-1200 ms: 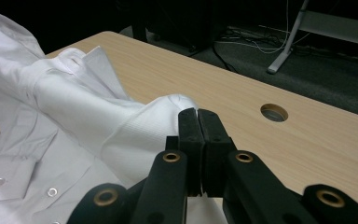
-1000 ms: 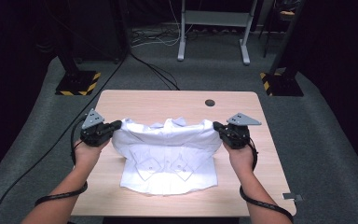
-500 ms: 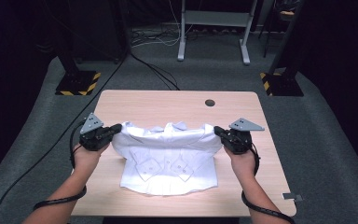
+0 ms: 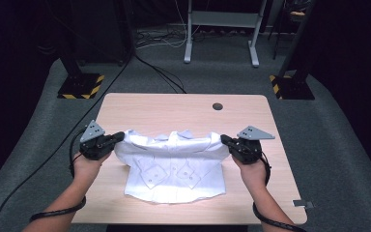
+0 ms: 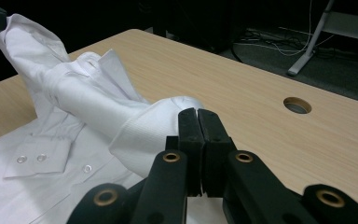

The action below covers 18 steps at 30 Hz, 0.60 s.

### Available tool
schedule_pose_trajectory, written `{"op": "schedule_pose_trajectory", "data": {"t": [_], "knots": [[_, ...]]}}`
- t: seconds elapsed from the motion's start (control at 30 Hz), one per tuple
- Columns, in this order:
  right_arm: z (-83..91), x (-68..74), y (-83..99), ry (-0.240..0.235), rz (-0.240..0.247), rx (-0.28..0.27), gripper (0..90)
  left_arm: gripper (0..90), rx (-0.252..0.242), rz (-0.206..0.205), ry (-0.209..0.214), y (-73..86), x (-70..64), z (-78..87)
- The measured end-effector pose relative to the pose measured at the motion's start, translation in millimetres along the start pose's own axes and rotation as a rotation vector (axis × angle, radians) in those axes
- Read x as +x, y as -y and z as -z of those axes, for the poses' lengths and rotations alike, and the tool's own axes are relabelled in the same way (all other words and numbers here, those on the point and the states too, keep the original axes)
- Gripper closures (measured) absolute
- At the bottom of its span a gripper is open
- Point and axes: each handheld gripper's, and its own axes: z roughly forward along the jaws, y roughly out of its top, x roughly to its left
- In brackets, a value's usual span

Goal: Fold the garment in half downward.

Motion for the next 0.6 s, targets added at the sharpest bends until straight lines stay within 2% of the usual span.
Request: {"op": "schedule_pose_trajectory", "data": {"t": [0.17,0.6], "knots": [[1.9,1.6,3.3,-0.006,0.001,0.006,89.4,87.3,0.003,-0.006,0.011,3.1,-3.3,2.6],[9.5,6.3,12.4,-0.021,-0.003,0.006,89.4,87.2,0.007,0.009,0.028,12.3,-7.5,4.7]]}}
